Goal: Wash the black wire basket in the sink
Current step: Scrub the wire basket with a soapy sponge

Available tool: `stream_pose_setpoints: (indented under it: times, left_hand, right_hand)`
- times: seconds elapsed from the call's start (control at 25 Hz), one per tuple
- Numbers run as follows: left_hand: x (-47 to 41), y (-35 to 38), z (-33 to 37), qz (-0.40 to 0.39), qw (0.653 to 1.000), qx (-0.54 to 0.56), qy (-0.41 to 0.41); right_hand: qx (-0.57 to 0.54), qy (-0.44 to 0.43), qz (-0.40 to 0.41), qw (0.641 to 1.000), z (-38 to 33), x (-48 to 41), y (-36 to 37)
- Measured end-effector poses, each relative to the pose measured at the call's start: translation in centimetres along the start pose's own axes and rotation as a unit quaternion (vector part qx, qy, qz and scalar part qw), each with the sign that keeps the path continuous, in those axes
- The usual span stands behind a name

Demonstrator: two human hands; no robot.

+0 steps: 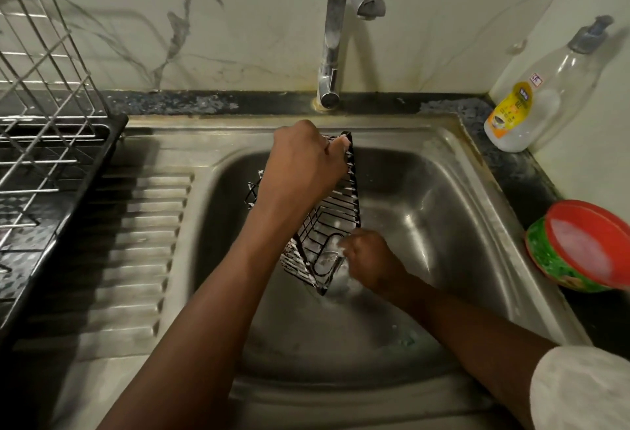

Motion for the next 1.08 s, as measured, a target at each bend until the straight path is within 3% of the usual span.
stream_pose_setpoints:
  times: [0.12,0.16,0.28,0.36,0.44,0.56,0.6,0.68,0.72,0.8,0.96,1.08]
  left_hand:
    - [-0.2,-0.3,-0.3,-0.01,1.0,0.003,-0.002]
    - [-0.1,-0.5,-0.4,-0.014,1.0,0.001,-0.005]
    - [-0.1,-0.6,-0.6,-0.01,1.0,0.012,-0.017]
    - [-0.1,-0.5,-0.6,-0.014,1.0,0.02,-0.012]
    - [0.0,-0.4,-0.6,-0.015,1.0,0.023,-0.009]
    - [0.0,-0.8,-0.8,-0.012,1.0,0.023,-0.017]
    - [-0.1,-1.0,-0.9,-0.01,0.999,0.024,-0.021]
    - [0.0,-1.2,-0.9,-0.005,0.999,0.026,-0.026]
    - [0.1,-1.1,-0.8,-0.005,0.999,0.025,-0.022]
    - [0.1,-0.7,-0.5,-0.015,1.0,0.024,-0.008]
    - [0.3,-0.3,-0.3,-0.037,0.999,0.015,-0.002]
    - [0.5,-0.4,-0.2,-0.031,0.999,0.007,0.004]
  right_hand:
    - [-0.009,-0.124,-0.12,0.985,-3.1,1.5,2.1]
    - [-0.011,-0.119,-0.097,0.988,-2.6,1.2,2.0]
    - [0.004,0.064,0.043,0.997,1.4,-1.3,-0.3]
    - [0.02,0.104,0.091,0.99,1.9,-1.5,-1.0]
    - [-0.001,-0.001,0.103,0.995,-0.3,-0.7,-0.5]
    - [-0.099,-0.138,-0.062,0.984,-3.1,1.5,1.7]
    - [-0.093,-0.147,-0.063,0.983,-2.6,1.2,2.0]
    - [-0.048,-0.094,0.026,0.994,-0.3,-0.6,1.6]
    - [-0.041,-0.02,0.061,0.997,1.1,-1.4,1.1]
    - [-0.022,0.065,0.072,0.995,1.2,-2.1,0.7]
    - [-0.068,-0.113,-0.036,0.991,-4.7,-1.0,1.9]
    - [-0.096,-0.112,-0.061,0.987,-4.6,-2.2,1.7]
Point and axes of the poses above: each hand's wrist, its own x-axis away from the middle knuckle, its own y-axis out of the palm, z = x × y, the point moved 2 cm from there along -x, towards the middle knuckle, and after that the axes turned 7 degrees about y, right-handed, at the moved point
